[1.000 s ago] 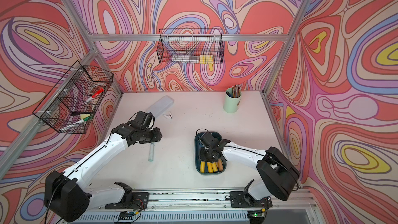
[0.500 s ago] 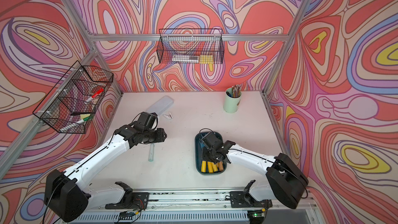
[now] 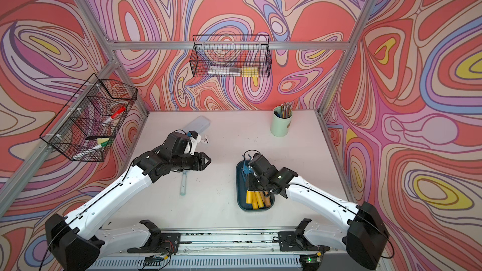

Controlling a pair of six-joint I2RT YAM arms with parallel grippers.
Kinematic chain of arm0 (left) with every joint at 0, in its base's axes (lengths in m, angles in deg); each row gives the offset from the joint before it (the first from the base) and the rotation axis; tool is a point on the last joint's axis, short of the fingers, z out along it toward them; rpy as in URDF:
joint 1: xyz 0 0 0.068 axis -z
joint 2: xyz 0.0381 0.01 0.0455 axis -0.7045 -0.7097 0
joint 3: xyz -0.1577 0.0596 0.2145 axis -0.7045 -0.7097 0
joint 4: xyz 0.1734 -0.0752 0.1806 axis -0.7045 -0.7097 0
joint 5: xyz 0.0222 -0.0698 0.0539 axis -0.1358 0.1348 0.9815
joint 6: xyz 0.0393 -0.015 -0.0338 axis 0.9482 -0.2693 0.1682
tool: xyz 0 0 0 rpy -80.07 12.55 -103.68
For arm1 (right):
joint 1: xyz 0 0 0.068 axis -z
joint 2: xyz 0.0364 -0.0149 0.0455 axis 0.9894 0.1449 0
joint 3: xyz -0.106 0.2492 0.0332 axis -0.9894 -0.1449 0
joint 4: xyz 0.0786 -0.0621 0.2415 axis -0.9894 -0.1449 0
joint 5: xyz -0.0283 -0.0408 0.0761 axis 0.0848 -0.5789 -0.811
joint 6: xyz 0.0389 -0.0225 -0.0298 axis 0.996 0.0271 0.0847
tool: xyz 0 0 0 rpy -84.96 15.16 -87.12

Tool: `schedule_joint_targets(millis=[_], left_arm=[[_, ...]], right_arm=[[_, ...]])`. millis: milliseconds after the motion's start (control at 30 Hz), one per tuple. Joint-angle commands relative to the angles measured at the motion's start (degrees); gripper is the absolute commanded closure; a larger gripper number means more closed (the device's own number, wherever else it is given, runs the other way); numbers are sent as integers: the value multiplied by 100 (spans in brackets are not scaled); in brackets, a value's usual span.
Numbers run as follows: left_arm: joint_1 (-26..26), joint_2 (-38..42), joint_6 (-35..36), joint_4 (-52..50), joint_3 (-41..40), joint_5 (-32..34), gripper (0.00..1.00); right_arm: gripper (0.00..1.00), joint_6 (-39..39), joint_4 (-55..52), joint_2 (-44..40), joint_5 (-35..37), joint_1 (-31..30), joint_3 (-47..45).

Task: Take the hand rake out of the storage box
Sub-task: Pick up the rake from the storage box.

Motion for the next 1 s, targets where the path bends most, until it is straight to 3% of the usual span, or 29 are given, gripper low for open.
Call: schedule_joint_targets(millis=[0, 333, 633, 800, 967], left_arm=[[14, 274, 602, 17, 178, -487, 41], [14, 402, 76, 1138, -144, -2092, 41], [-107, 348, -385, 2108, -887, -2119, 41], [-365, 267, -981, 3230, -1288, -2596, 42], [-382, 170, -1041, 3415, -1388, -2706, 42]], right_arm=[[100, -467, -196, -141, -79, 74, 347], [100, -1008, 357, 11, -1253, 413, 570], [100, -815, 1254, -52, -2282, 574, 453], [100, -687, 1533, -70, -2584, 576, 377], [100, -560, 1886, -30, -2849, 576, 305]])
